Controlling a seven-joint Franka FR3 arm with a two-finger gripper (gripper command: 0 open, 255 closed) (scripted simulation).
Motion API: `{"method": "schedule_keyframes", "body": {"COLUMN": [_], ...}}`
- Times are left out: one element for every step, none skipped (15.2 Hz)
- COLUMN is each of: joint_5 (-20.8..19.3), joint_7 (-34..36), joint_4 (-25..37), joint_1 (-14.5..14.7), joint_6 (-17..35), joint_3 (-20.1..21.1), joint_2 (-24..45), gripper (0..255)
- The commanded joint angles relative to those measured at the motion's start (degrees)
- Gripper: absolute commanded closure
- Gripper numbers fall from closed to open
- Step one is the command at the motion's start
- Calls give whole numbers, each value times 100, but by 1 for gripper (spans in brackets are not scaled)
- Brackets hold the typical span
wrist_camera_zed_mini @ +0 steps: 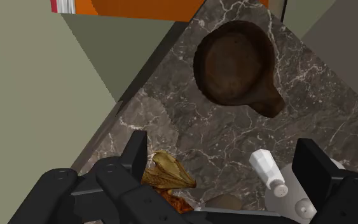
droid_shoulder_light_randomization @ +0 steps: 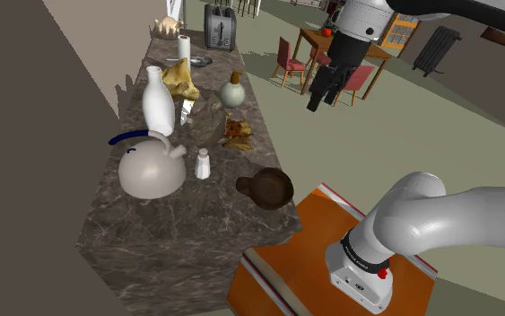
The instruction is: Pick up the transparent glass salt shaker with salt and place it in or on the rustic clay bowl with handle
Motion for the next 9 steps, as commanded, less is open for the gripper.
{"method": "schedule_keyframes", "body": {"joint_5": [0,54,105,155,202,246,286,323,358], "joint_7": [0,83,165,246,326,407,486,566,645], "joint_4": [0,-52,-96,-133,-161,-182,-195,-199,-196], "joint_1": [0,16,33,48,64,80,95,111,123], "joint_6": [0,164,329,494,658,821,984,1146,1305], "joint_3": [0,81,161,242,322,401,479,556,633], "joint_2": [0,110,228,353,486,625,771,924,1083], "gripper": [0,0,0,0,0,0,0,0,0]}}
